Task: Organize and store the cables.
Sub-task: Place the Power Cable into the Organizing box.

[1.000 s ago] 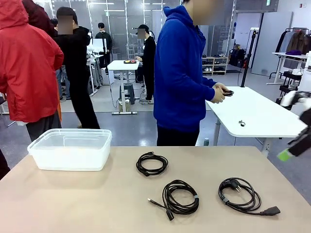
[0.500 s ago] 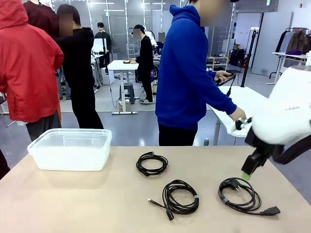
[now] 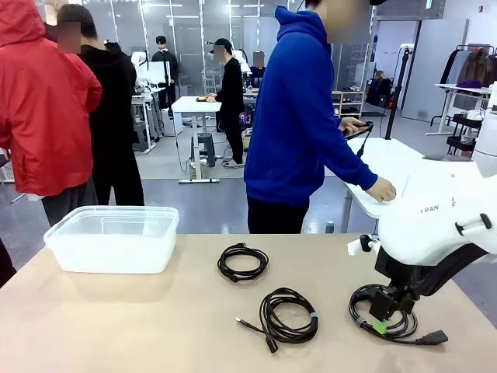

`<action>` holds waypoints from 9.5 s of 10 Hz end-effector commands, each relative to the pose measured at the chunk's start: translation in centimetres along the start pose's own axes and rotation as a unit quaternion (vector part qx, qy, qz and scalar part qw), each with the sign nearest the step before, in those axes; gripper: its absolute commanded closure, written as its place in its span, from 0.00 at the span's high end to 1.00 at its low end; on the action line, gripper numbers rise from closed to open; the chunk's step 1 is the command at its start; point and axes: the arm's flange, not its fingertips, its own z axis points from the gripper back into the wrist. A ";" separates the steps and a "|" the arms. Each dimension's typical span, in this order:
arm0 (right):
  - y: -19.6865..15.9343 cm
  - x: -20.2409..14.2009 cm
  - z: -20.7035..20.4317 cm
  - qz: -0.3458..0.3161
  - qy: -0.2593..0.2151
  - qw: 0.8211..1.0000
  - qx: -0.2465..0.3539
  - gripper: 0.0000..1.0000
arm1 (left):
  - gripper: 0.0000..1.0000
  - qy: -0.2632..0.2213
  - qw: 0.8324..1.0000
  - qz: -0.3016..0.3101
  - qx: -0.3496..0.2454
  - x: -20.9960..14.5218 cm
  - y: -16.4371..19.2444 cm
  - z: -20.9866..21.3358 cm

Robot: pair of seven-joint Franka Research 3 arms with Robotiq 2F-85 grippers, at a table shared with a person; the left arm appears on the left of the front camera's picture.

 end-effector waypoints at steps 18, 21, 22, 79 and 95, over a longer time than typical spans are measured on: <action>1.0 5.1 -5.6 -0.019 -0.003 1.000 0.002 0.00 | 1.00 -0.006 1.000 -0.008 -0.009 0.1 0.2 0.3; 0.7 5.3 -5.5 -0.023 0.003 1.000 0.006 0.00 | 1.00 -0.006 1.000 -0.008 -0.009 0.1 0.2 0.3; 0.7 5.3 -5.4 -0.022 0.004 1.000 0.006 0.00 | 1.00 -0.006 1.000 -0.008 -0.009 0.1 0.2 0.3; 19.8 21.2 3.8 0.345 -0.100 0.929 0.083 1.00 | 1.00 -0.006 1.000 -0.008 -0.009 0.1 0.2 0.3; -14.8 -14.9 3.2 0.286 -0.550 0.783 0.053 1.00 | 1.00 -0.006 1.000 -0.008 -0.009 0.1 0.2 0.3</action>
